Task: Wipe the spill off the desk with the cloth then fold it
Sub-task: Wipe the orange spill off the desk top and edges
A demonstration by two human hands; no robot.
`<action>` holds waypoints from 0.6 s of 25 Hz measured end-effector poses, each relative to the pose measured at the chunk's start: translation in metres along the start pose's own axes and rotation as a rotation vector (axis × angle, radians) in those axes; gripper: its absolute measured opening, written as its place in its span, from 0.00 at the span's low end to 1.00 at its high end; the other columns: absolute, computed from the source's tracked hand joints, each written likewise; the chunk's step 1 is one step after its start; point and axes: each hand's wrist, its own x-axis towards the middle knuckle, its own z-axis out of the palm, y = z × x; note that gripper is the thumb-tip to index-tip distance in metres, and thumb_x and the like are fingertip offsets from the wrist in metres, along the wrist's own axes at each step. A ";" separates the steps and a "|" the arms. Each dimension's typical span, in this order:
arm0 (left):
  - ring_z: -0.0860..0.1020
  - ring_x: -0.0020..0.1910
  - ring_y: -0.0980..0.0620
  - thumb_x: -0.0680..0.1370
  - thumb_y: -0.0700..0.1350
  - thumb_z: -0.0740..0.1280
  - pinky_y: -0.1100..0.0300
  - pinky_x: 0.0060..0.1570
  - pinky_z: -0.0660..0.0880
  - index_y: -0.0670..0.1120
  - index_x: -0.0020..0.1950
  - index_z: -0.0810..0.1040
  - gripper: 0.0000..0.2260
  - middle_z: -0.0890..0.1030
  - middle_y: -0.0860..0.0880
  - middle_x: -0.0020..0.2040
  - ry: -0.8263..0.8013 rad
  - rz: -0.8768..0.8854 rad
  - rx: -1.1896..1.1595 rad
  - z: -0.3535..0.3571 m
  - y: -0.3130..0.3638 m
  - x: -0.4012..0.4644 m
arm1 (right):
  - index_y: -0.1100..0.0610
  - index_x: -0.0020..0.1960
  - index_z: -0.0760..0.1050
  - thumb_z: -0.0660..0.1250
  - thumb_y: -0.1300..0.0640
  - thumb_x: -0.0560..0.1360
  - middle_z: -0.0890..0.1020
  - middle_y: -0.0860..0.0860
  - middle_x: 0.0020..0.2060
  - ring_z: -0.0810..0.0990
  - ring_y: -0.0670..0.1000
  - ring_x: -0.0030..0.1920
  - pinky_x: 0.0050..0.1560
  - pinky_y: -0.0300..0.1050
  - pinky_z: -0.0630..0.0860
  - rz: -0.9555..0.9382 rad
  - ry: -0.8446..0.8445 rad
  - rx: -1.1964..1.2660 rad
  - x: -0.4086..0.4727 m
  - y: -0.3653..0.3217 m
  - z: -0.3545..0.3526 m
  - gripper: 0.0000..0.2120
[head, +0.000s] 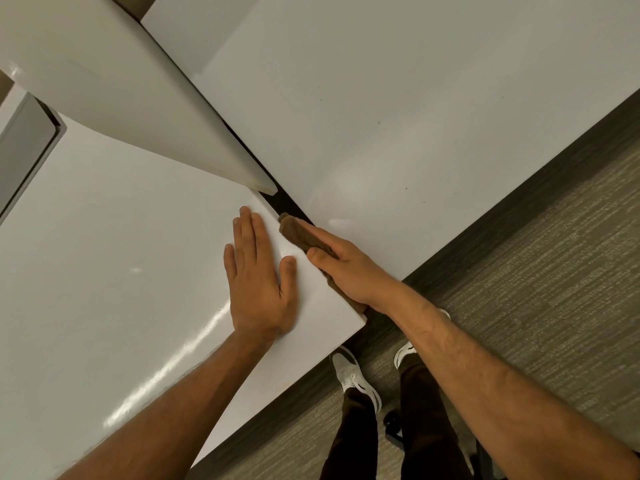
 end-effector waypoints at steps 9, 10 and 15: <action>0.42 0.85 0.52 0.83 0.59 0.49 0.50 0.83 0.40 0.46 0.86 0.43 0.35 0.43 0.51 0.86 -0.008 -0.002 -0.008 -0.001 0.002 -0.001 | 0.34 0.78 0.54 0.57 0.52 0.85 0.63 0.38 0.78 0.62 0.40 0.77 0.78 0.50 0.62 -0.089 0.133 -0.214 -0.051 0.025 0.009 0.26; 0.41 0.85 0.52 0.83 0.59 0.50 0.49 0.83 0.40 0.46 0.86 0.43 0.35 0.43 0.51 0.86 -0.010 -0.003 -0.008 -0.001 0.002 -0.001 | 0.35 0.79 0.55 0.58 0.53 0.85 0.63 0.39 0.78 0.62 0.40 0.77 0.78 0.49 0.62 -0.099 0.153 -0.212 -0.060 0.027 0.011 0.26; 0.41 0.85 0.53 0.83 0.57 0.51 0.48 0.83 0.41 0.46 0.86 0.42 0.35 0.43 0.51 0.86 -0.019 -0.001 -0.018 -0.002 0.001 0.000 | 0.36 0.72 0.68 0.63 0.56 0.83 0.80 0.39 0.65 0.78 0.36 0.61 0.67 0.47 0.77 -0.053 0.257 -0.231 -0.083 0.024 0.001 0.22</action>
